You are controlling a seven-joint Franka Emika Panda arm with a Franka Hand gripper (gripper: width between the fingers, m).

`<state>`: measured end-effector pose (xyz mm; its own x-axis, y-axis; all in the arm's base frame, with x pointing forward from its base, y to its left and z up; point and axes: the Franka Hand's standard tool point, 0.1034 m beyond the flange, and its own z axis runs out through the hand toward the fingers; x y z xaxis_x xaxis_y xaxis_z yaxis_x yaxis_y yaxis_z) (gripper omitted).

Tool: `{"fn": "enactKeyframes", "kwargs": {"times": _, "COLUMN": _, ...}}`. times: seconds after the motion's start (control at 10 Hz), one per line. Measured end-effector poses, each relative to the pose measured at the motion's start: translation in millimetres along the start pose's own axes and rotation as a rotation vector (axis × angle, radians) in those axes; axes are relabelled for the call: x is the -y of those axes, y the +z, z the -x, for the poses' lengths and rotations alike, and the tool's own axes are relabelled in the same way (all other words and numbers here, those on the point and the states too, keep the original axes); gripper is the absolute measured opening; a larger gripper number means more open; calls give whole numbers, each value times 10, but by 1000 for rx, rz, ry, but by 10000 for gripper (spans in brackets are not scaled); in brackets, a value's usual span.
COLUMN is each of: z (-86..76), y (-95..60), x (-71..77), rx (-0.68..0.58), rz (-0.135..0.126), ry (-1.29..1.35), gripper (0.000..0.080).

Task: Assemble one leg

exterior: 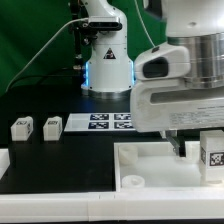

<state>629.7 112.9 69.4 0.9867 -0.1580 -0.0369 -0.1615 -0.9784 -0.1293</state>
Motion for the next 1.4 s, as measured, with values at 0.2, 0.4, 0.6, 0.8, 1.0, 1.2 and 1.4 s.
{"fn": "enactKeyframes", "kwargs": {"times": 0.2, "z": 30, "y": 15, "x": 33, "rx": 11, "rz": 13, "ry": -66, "gripper": 649}}
{"fn": "enactKeyframes", "kwargs": {"times": 0.4, "z": 34, "y": 12, "x": 34, "rx": 45, "rz": 18, "ry": -40, "gripper": 490}}
{"fn": "enactKeyframes", "kwargs": {"times": 0.6, "z": 37, "y": 15, "x": 32, "rx": 45, "rz": 18, "ry": -40, "gripper": 291}}
{"fn": "enactKeyframes", "kwargs": {"times": 0.8, "z": 37, "y": 15, "x": 32, "rx": 45, "rz": 18, "ry": -40, "gripper": 291}}
{"fn": "enactKeyframes", "kwargs": {"times": 1.0, "z": 4, "y": 17, "x": 22, "rx": 41, "rz": 3, "ry": -7, "gripper": 291}}
{"fn": "enactKeyframes", "kwargs": {"times": 1.2, "z": -4, "y": 17, "x": 13, "rx": 36, "rz": -23, "ry": 97, "gripper": 291}}
{"fn": "enactKeyframes", "kwargs": {"times": 1.4, "z": -5, "y": 20, "x": 0, "rx": 51, "rz": -79, "ry": 217, "gripper": 294}}
